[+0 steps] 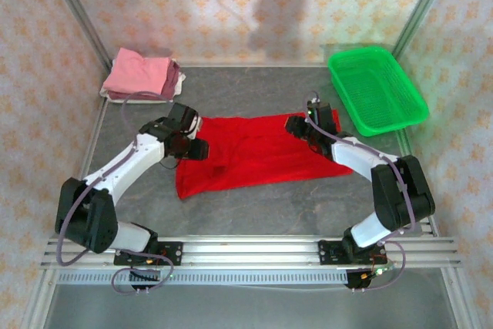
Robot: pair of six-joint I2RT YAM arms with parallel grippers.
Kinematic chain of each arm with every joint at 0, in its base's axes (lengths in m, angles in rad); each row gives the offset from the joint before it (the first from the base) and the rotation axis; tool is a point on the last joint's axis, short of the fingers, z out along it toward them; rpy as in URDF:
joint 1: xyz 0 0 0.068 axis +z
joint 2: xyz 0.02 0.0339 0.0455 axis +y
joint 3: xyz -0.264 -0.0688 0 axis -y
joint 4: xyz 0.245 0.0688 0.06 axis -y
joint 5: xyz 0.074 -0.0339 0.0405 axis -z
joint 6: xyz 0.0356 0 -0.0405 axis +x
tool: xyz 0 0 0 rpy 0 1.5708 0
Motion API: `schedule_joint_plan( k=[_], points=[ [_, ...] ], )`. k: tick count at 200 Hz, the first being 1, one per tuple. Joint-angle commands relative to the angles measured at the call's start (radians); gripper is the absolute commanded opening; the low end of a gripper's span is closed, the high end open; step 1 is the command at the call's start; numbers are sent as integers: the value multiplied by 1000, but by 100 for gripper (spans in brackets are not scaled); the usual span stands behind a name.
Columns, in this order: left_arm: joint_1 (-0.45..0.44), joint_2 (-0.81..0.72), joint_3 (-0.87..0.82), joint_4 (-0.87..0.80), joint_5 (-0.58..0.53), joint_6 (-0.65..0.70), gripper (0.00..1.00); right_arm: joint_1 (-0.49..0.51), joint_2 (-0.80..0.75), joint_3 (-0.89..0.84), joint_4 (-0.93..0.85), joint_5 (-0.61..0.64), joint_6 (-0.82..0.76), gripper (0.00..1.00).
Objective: Fold and stack the t-shirts
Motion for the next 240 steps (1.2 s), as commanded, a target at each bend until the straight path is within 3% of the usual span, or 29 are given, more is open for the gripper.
schedule_joint_plan(
  k=[1, 21, 47, 74, 106, 127, 147, 240],
  points=[
    [0, 43, -58, 20, 32, -43, 45, 5, 2, 23, 0, -3, -14, 45],
    [-34, 80, -94, 63, 87, -66, 44, 4, 15, 34, 3, -12, -14, 45],
    [-111, 110, -97, 110, 61, -81, 56, 5, 18, 33, 13, -11, -9, 45],
    [-134, 177, -78, 148, 23, -77, 58, 5, 18, 36, 19, -13, -4, 46],
    [-131, 244, -59, 168, -89, -66, 37, 5, 5, 34, 21, -9, -3, 46],
    [-130, 260, -42, 161, -118, -64, 14, 4, -4, 30, 19, 5, -7, 46],
    [-130, 246, -19, 108, -182, -65, 0, 4, -6, 31, 14, 10, -15, 46],
    [-130, 139, 106, -189, -355, 0, 0, 4, 19, 57, 1, -2, -24, 46]
  ],
)
